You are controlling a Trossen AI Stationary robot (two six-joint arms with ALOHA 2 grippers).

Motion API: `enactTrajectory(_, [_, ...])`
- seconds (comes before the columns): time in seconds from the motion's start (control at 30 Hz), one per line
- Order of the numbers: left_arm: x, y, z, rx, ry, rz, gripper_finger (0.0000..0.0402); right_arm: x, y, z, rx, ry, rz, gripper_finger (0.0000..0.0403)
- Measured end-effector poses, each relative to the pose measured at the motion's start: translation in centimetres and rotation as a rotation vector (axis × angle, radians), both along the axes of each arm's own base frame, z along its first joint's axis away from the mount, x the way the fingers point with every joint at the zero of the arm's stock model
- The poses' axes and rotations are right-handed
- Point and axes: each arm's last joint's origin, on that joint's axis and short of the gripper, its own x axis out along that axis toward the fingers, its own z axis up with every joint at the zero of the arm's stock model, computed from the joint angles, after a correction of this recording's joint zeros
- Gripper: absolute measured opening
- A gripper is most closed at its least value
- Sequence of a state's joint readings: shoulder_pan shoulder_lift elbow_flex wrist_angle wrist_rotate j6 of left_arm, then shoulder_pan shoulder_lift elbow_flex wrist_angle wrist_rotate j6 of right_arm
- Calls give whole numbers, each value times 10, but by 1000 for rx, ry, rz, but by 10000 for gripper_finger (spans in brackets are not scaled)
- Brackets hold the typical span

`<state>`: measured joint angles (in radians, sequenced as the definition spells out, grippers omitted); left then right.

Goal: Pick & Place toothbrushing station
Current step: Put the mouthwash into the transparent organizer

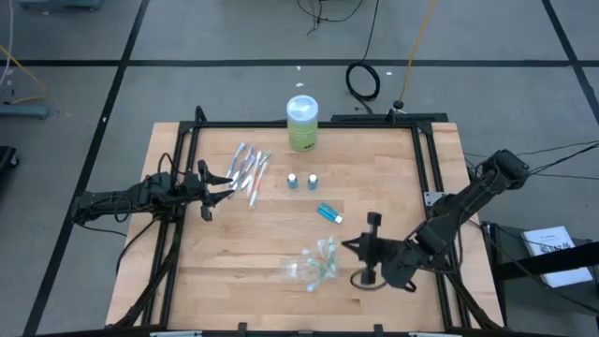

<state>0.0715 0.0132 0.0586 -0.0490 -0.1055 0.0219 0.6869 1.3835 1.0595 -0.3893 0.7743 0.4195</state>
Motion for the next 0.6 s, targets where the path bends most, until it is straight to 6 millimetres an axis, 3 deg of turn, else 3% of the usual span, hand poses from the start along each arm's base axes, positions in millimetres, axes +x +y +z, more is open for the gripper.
enactTrajectory(0.2, [0, 0, 0, 0, 0, 0, 166, -23, -36, -65, 64, -13, -143, 18])
enactTrajectory(0.37, [0, 0, 0, 0, 0, 0, 166, -25, -52, -102, 206, -87, -79, 105])
enactTrajectory(0.5, [0, 0, 0, 0, 0, 0, 166, -30, -65, -130, 157, -141, -151, 185])
enactTrajectory(0.6, [0, 0, 0, 0, 0, 0, 166, -31, -74, -144, 131, -140, -208, 222])
